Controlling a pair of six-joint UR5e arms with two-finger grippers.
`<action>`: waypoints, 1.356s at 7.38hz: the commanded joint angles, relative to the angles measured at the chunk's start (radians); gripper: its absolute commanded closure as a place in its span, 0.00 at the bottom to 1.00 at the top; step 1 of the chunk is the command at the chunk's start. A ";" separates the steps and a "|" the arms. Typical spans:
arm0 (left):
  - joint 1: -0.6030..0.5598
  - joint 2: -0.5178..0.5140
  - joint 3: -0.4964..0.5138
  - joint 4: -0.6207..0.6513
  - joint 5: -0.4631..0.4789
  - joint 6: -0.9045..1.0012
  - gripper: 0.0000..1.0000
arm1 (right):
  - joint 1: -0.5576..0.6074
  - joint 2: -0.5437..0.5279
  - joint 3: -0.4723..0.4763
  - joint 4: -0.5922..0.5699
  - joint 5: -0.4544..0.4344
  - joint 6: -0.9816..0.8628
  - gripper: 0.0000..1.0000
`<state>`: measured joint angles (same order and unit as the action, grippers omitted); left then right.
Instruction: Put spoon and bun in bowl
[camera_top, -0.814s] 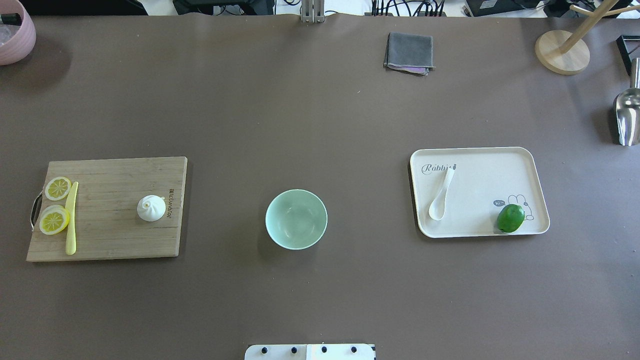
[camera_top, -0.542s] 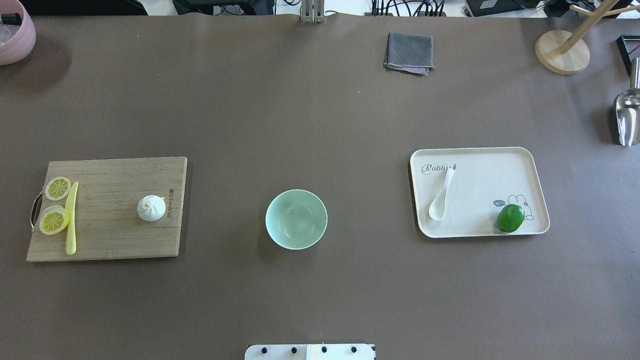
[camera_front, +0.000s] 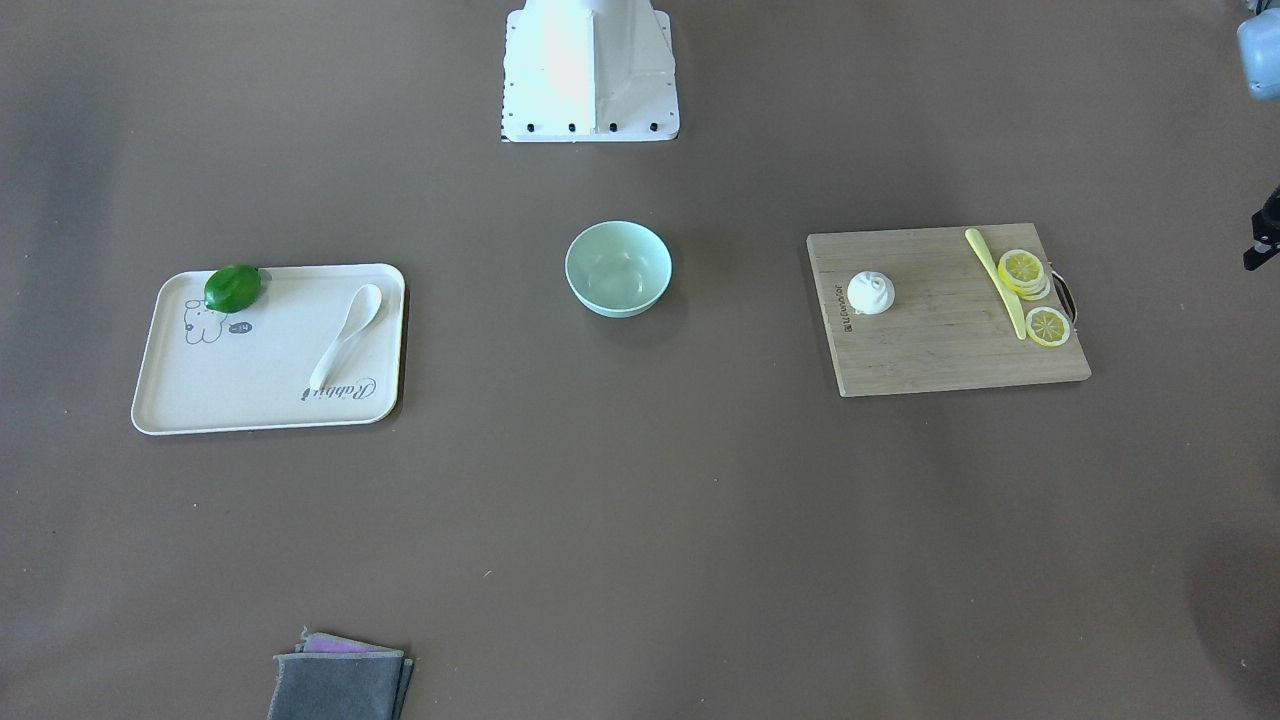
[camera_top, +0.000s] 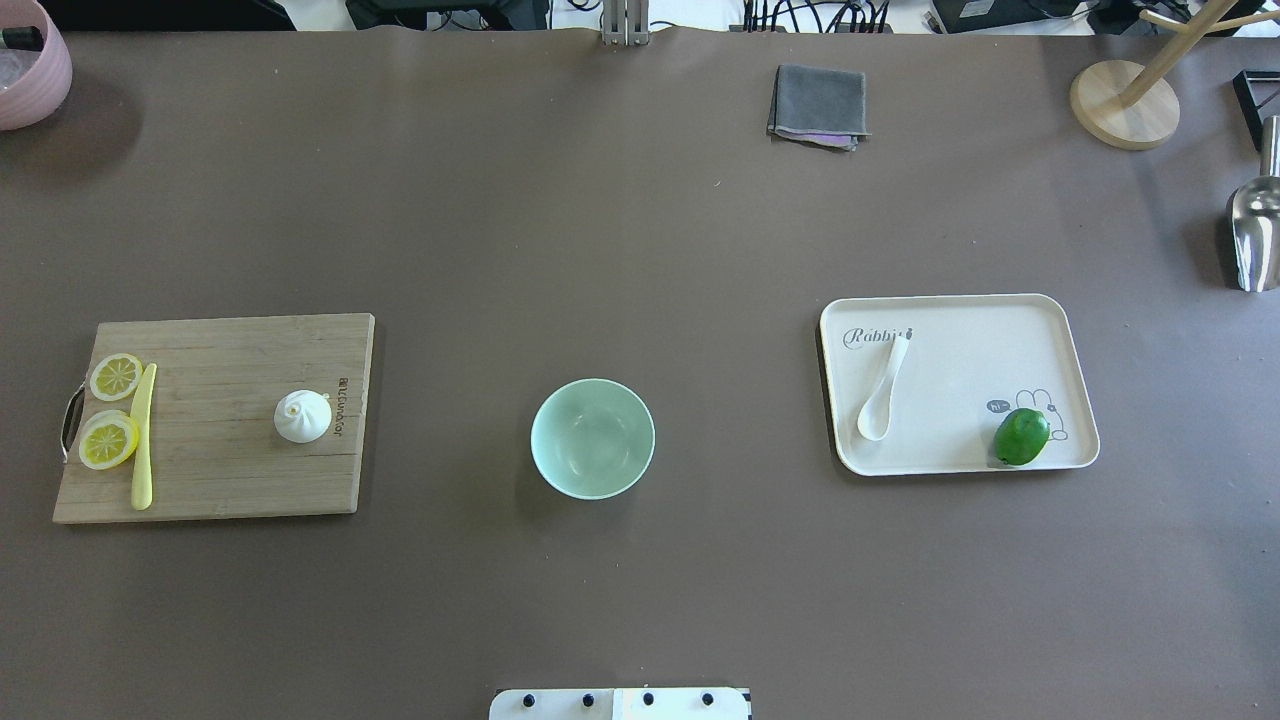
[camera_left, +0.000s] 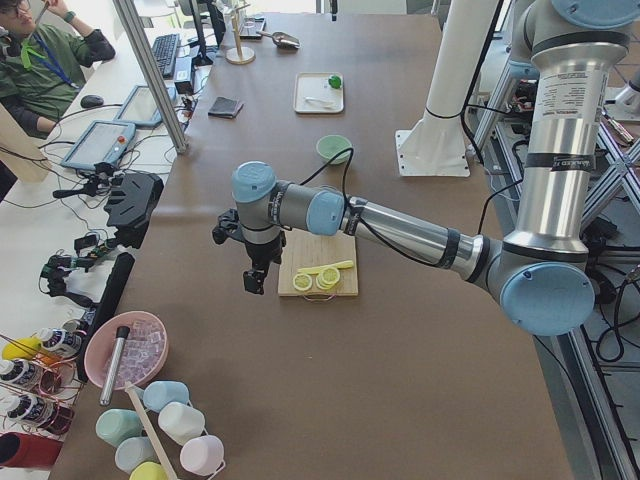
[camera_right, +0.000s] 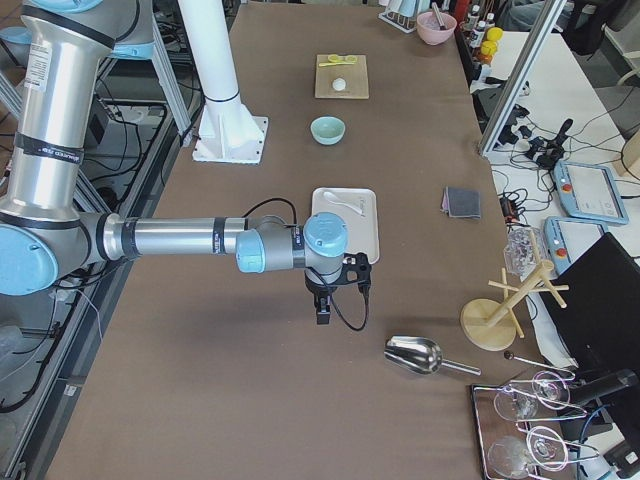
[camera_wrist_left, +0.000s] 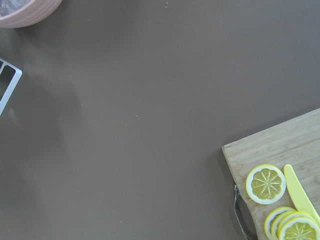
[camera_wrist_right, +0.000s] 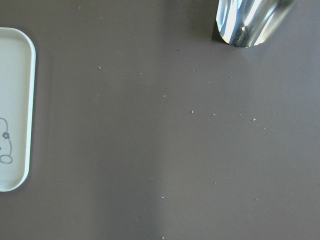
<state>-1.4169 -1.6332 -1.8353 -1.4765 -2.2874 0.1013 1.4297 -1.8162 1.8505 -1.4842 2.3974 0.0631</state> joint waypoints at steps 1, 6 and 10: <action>0.001 -0.011 -0.041 -0.077 -0.001 -0.005 0.02 | 0.006 0.024 0.042 0.015 0.022 0.010 0.00; 0.004 -0.016 0.060 -0.542 0.000 -0.003 0.02 | 0.043 0.039 0.052 0.160 0.005 0.015 0.00; 0.110 -0.007 0.106 -0.614 0.003 -0.120 0.02 | -0.085 0.115 0.038 0.214 -0.047 0.360 0.00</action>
<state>-1.3430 -1.6409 -1.7430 -2.0649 -2.2858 0.0236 1.4173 -1.7401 1.8881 -1.2959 2.3636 0.2522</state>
